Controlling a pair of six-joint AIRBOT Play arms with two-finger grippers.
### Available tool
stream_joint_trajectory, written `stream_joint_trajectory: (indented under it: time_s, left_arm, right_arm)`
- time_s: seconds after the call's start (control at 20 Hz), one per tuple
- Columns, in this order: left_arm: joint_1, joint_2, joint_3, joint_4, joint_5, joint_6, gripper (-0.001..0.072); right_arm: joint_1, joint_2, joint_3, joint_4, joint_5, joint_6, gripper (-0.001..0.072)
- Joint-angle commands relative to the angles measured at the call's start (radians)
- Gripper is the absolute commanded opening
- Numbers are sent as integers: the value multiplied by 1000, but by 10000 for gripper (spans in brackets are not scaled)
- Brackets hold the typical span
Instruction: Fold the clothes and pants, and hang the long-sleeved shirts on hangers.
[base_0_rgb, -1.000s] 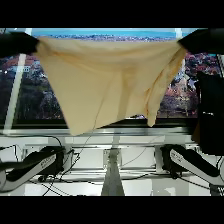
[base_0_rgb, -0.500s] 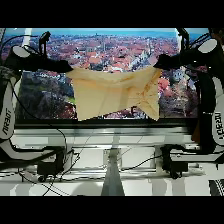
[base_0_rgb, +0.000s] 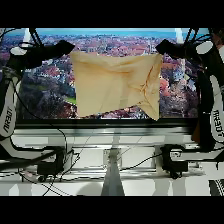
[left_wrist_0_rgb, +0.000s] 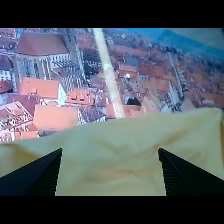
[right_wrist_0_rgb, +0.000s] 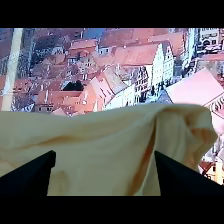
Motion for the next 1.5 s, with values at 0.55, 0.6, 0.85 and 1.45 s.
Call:
stream_joint_trajectory:
  time_s: [0.55, 0.6, 0.85, 1.45]
  left_arm:
    - [2, 194, 0, 302, -328, 32, 697]
    - [2, 193, 0, 301, -330, 32, 697]
    - [-16, 193, 0, 301, -329, 32, 697]
    - [-20, 193, 0, 301, -329, 32, 697]
  right_arm:
    - [1, 18, -129, -217, 843, -94, 281]
    - [1, 18, -180, -206, 827, -101, 450]
    - [35, 19, -293, -208, 613, -98, 686]
    - [175, 18, -290, -420, 277, 11, 14]
